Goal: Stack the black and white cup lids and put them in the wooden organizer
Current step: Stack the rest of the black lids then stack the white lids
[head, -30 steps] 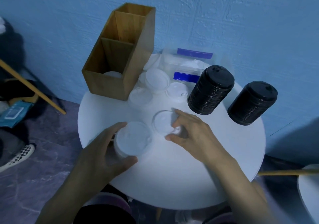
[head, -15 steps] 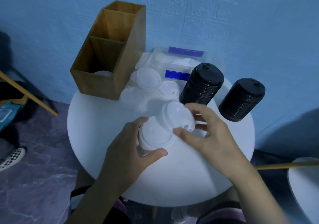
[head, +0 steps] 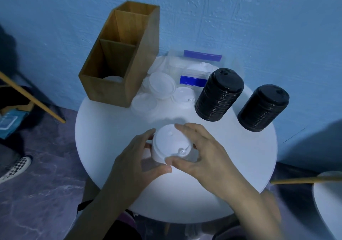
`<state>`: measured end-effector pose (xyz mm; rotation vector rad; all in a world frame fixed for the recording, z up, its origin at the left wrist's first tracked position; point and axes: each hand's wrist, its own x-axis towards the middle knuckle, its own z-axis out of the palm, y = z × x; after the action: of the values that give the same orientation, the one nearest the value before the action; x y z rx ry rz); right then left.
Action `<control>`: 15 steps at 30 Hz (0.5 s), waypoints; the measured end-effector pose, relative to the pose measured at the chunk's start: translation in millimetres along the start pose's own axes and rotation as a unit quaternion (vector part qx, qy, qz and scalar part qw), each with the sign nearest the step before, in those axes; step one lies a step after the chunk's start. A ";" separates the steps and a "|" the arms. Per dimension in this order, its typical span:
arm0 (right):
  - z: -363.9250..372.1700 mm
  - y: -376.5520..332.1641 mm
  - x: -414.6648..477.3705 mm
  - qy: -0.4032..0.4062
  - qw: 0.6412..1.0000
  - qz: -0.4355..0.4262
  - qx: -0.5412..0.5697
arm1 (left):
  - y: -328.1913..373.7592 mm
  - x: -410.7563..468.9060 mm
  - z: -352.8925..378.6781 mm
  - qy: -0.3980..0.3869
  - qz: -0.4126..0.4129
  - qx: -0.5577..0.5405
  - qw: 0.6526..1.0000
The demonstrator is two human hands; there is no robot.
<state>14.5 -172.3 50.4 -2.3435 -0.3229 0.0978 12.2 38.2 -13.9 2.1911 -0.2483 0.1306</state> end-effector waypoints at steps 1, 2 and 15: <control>0.6 1.5 -0.1 0.002 1.000 -0.001 0.008 | -0.2 0.7 -1.6 0.000 0.006 -0.005 1.000; 0.6 3.5 -0.4 0.003 1.000 -0.002 0.017 | 0.0 1.9 -4.4 0.002 0.016 -0.007 1.000; -15.9 21.3 -16.0 -0.020 1.000 -0.006 0.010 | -19.0 77.6 -22.6 0.007 0.039 0.306 0.951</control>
<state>5.9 -201.9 46.4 -2.3212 -0.3538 0.1431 92.0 57.2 -1.2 2.7959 -0.3160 0.2996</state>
